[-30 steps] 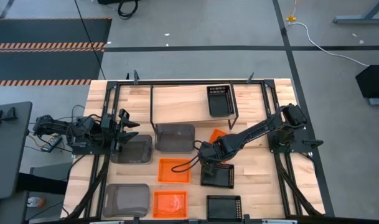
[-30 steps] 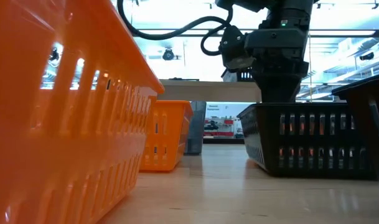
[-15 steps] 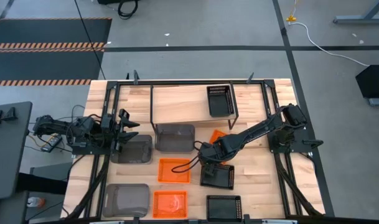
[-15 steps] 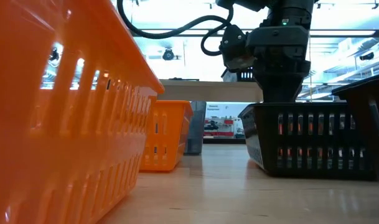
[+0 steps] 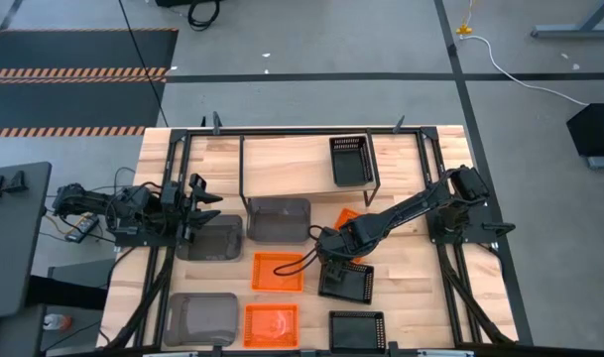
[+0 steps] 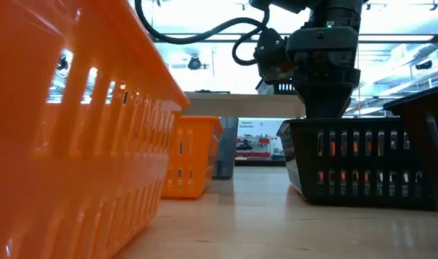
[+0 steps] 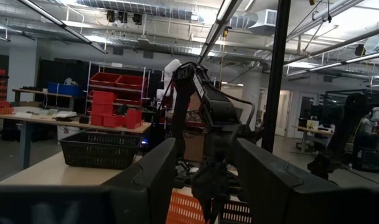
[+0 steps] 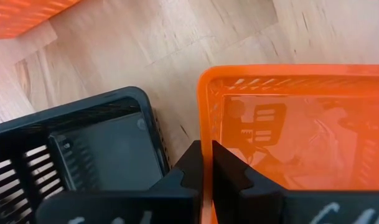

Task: Stack baskets on shelf by color
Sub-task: Put the top orange bin on the shelf

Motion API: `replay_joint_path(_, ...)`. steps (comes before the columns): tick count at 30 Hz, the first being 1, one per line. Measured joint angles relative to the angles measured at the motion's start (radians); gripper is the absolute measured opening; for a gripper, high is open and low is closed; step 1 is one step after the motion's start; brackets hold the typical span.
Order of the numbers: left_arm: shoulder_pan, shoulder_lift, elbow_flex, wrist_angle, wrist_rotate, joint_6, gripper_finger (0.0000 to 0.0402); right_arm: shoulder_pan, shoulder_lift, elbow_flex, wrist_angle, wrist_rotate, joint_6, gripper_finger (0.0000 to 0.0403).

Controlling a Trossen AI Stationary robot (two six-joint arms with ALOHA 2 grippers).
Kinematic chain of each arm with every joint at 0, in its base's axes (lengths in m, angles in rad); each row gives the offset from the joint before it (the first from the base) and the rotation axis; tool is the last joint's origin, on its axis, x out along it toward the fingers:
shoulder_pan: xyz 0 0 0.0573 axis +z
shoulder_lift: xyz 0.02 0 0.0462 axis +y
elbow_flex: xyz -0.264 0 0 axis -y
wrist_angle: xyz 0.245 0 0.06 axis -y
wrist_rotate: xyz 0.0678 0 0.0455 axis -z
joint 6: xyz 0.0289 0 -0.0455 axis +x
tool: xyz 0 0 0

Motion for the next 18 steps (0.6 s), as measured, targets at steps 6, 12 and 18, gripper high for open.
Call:
replay_joint_path(6, 0.0, 0.0, 0.0, 0.0, 0.0, 0.0, 0.0172, 0.0, 0.0, 0.0, 0.0, -0.001, -0.024, 0.0021)
replay_joint_path(12, 0.0, 0.0, 0.0, 0.0, 0.0, 0.0, 0.0172, 0.0, 0.0, 0.0, -0.002, -0.008, -0.027, 0.0021)
replay_joint_path(18, 0.0, 0.0, 0.0, 0.0, 0.0, 0.0, 0.0172, 0.001, 0.0, 0.0, -0.003, -0.014, -0.025, 0.0021)
